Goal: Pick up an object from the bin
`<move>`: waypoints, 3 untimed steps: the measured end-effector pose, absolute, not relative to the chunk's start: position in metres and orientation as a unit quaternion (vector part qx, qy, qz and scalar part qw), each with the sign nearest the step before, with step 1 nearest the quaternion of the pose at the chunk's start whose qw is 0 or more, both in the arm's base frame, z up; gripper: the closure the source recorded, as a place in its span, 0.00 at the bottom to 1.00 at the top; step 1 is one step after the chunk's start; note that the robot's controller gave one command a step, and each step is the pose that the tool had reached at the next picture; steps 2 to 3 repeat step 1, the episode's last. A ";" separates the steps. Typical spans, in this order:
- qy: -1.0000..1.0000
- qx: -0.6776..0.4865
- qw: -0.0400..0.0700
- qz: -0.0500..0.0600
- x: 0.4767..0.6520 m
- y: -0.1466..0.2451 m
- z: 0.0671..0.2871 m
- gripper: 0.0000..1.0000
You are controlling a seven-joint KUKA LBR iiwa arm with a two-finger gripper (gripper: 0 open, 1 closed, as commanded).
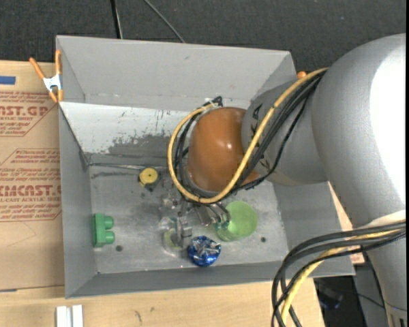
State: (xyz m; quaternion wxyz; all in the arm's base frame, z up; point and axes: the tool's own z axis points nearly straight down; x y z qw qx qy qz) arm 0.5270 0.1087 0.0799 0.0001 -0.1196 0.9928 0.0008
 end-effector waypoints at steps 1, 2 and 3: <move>0.994 -0.106 0.006 0.000 0.554 0.102 0.276 1.00; 0.994 -0.106 0.006 0.000 0.554 0.102 0.276 1.00; 0.994 -0.106 0.006 0.000 0.554 0.102 0.276 1.00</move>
Offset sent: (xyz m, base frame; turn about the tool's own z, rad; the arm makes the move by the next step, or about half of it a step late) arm 0.0251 -0.0072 0.1917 0.0272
